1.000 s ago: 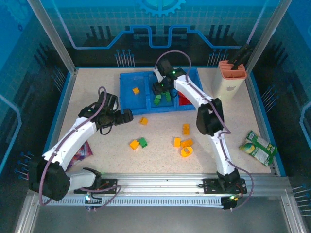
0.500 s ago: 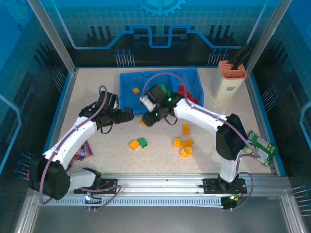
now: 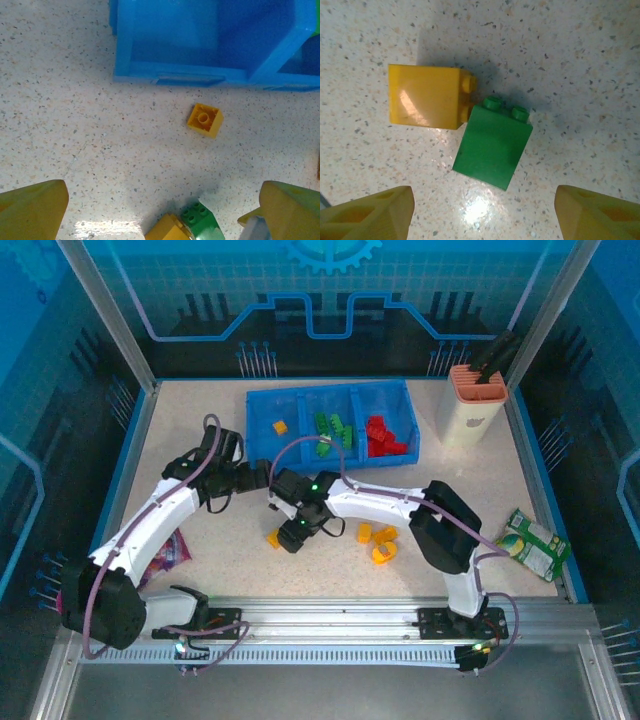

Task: Sort the legos into containers by color
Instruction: Pick up the lego from the bottom-center of the table.

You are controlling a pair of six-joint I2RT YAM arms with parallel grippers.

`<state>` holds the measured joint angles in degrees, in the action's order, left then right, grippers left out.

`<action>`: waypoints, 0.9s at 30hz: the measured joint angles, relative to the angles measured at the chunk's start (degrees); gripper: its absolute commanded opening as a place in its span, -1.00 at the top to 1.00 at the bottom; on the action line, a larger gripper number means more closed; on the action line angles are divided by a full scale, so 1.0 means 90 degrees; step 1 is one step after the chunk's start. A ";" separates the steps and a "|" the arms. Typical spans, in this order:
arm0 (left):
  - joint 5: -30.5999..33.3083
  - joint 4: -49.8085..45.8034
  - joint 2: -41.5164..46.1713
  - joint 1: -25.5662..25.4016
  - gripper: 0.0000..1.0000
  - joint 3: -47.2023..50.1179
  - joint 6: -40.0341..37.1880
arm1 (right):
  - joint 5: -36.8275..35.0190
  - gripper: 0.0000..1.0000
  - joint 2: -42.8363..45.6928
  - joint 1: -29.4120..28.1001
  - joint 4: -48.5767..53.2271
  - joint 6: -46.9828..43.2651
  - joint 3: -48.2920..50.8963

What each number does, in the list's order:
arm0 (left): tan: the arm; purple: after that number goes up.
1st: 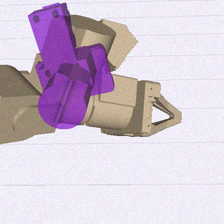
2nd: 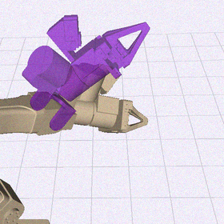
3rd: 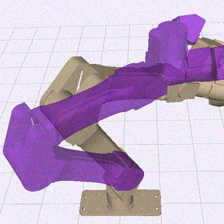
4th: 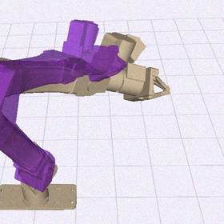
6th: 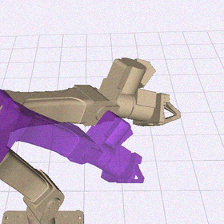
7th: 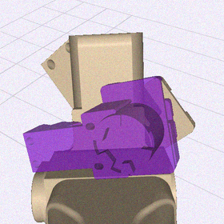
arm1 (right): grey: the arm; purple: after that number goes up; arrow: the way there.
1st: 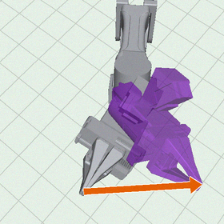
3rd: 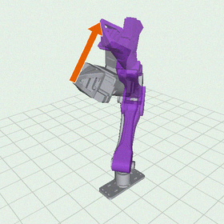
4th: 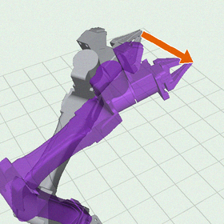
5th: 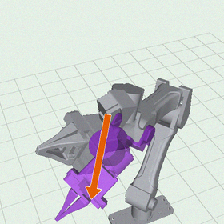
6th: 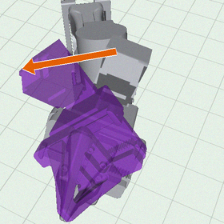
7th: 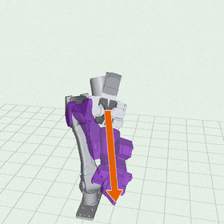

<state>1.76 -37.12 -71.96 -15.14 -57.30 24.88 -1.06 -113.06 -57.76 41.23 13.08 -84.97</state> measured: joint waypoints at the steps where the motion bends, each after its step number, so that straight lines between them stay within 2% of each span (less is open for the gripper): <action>1: 0.0032 -0.0002 0.0000 0.0012 -0.99 0.0002 -0.0002 | -0.0012 -0.51 -0.0068 0.0000 -0.0005 -0.0002 -0.0039; 6: 0.0146 0.0000 0.0000 0.0058 -0.98 0.0002 -0.0073 | -0.0046 -0.50 -0.0226 0.0000 -0.0049 -0.0053 -0.0187; 12: 0.0311 -0.0010 0.0000 0.0090 -0.98 0.0002 -0.0119 | -0.0051 -0.38 -0.0415 0.0000 -0.0163 -0.0075 -0.0313; 23: 0.0374 -0.0002 -0.0024 0.0107 -0.98 0.0002 -0.0117 | -0.0194 0.21 -0.0595 0.0007 -0.0304 -0.0243 -0.0219; 27: 0.0369 0.0019 -0.0024 0.0107 -0.98 0.0002 -0.0112 | -0.0192 0.36 -0.0595 0.0027 -0.0328 -0.0248 -0.0182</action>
<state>5.08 -36.95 -72.18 -14.17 -57.28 23.88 -2.79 -118.41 -57.52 38.28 10.85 -86.61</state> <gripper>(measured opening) 0.992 0.354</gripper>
